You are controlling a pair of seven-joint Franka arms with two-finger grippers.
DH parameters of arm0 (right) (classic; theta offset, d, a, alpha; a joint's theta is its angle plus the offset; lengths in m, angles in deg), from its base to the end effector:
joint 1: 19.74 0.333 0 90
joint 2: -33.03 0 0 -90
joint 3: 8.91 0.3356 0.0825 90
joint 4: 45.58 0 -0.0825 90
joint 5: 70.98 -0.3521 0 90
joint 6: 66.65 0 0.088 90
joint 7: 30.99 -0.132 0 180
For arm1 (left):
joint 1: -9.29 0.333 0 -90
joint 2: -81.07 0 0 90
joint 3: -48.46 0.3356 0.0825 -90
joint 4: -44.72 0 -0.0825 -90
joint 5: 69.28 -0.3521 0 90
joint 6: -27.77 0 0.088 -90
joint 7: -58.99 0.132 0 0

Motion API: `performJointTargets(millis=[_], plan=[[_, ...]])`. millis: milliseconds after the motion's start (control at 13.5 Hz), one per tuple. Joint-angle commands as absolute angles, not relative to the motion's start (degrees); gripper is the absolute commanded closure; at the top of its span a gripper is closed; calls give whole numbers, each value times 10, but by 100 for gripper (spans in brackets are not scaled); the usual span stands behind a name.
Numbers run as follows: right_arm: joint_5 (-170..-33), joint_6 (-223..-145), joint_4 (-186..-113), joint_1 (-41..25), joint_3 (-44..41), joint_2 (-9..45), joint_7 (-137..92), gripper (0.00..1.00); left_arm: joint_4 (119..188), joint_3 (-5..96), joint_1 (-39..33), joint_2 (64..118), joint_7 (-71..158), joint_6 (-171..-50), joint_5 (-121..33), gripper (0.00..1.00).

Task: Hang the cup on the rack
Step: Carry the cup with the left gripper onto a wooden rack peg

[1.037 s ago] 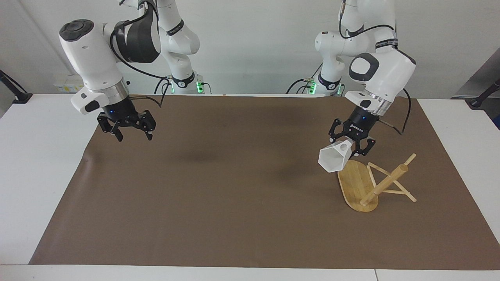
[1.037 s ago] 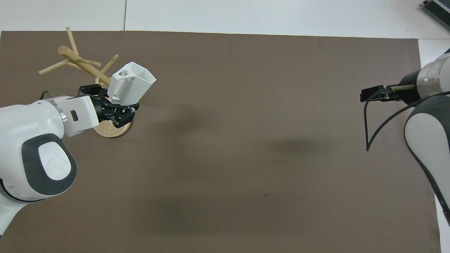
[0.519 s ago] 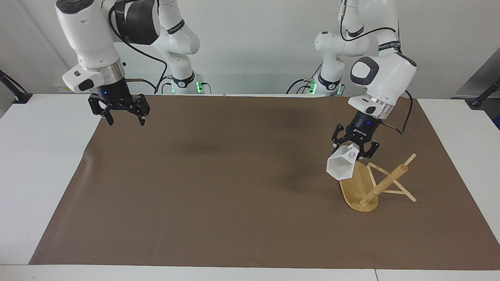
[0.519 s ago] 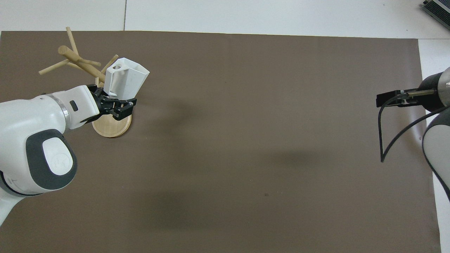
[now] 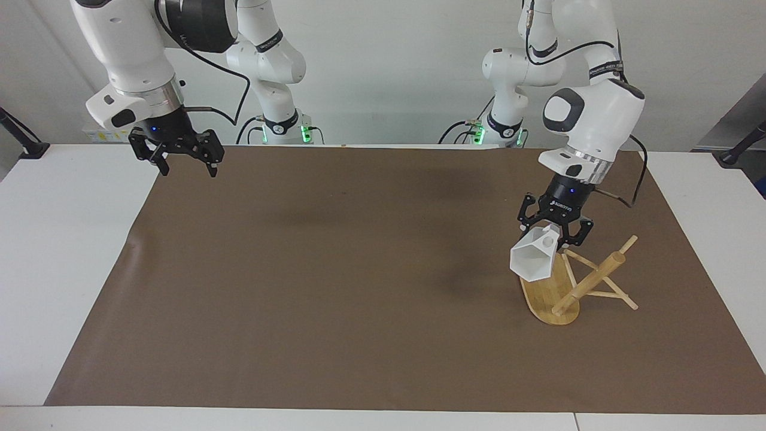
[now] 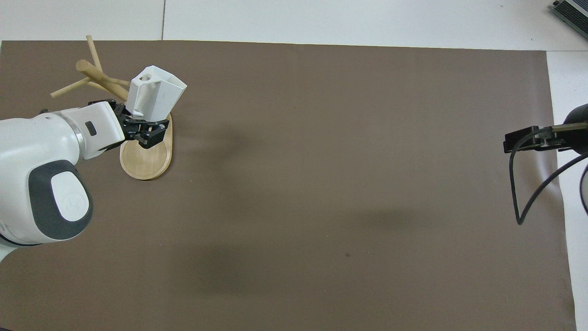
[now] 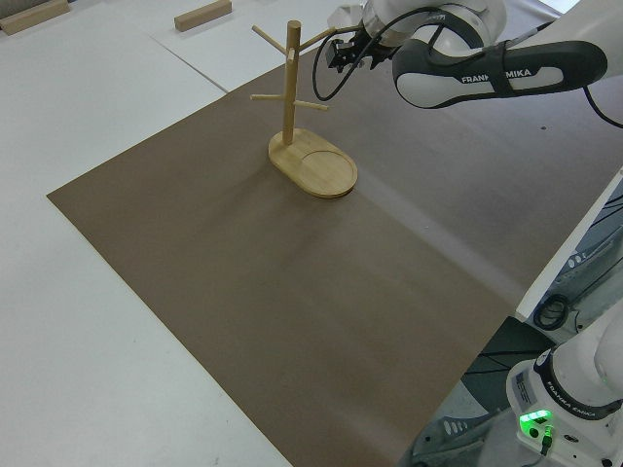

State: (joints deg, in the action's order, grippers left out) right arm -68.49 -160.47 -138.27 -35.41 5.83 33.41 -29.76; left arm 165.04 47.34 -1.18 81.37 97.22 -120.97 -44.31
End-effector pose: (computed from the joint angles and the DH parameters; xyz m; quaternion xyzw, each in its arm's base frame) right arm 0.5268 -0.0136 0.6078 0.9997 0.0038 0.0126 0.0228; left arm 0.5578 -0.1115 0.4843 0.9230 -0.2610 0.2662 0.0950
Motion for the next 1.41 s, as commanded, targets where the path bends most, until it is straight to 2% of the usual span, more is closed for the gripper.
performJointTargets(millis=[0,1333], plan=[[-716,-1590,-1372,-360,61,333,-303,0,1627,473,-6,834,934,-1200,-461,100],[-714,-1589,-1380,-360,57,340,-349,0,1626,473,14,851,786,-1200,-468,100]])
